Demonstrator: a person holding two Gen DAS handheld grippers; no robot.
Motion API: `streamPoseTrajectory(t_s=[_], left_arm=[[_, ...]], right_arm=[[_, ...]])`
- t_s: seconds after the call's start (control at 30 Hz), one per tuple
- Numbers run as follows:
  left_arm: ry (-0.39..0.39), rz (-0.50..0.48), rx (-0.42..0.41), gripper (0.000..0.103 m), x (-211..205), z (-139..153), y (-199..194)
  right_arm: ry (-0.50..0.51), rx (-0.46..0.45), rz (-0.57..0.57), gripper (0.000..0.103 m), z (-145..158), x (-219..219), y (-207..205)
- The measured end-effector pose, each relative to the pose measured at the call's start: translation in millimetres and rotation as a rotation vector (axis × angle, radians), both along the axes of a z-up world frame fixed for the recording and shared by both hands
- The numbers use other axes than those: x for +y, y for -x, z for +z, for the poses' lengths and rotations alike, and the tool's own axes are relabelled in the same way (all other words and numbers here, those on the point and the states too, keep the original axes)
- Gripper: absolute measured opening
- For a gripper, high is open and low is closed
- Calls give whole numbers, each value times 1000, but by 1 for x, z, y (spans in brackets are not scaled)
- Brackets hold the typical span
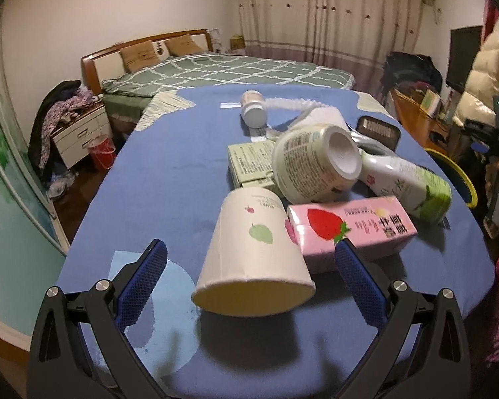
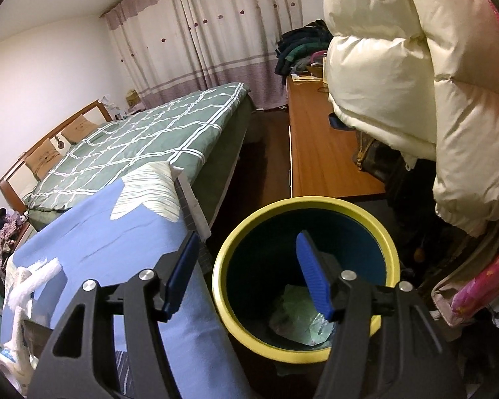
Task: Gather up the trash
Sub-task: 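Grasp the white paper cup with the left gripper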
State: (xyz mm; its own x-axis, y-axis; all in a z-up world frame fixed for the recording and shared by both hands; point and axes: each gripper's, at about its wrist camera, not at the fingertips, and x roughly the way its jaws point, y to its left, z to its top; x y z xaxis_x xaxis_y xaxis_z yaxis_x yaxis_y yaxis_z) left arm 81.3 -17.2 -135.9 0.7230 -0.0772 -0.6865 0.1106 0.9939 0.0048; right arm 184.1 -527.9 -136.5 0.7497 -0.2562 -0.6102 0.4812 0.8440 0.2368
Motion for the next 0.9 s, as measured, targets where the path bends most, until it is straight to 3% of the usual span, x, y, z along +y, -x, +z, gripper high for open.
streamPoseTrajectory(t_s=[0.27, 0.47, 0.63, 0.9], left_arm=[[49, 2, 57, 98, 8, -18, -1], [58, -16, 99, 79, 8, -31, -8], [57, -18, 76, 68, 8, -27, -7], [51, -8, 20, 65, 16, -4, 1]], right_arm=[[2, 5, 27, 59, -1, 11, -1], [1, 7, 41, 59, -1, 16, -4], [-5, 2, 46, 59, -1, 16, -5], [-7, -8, 61, 59, 1, 14, -1]])
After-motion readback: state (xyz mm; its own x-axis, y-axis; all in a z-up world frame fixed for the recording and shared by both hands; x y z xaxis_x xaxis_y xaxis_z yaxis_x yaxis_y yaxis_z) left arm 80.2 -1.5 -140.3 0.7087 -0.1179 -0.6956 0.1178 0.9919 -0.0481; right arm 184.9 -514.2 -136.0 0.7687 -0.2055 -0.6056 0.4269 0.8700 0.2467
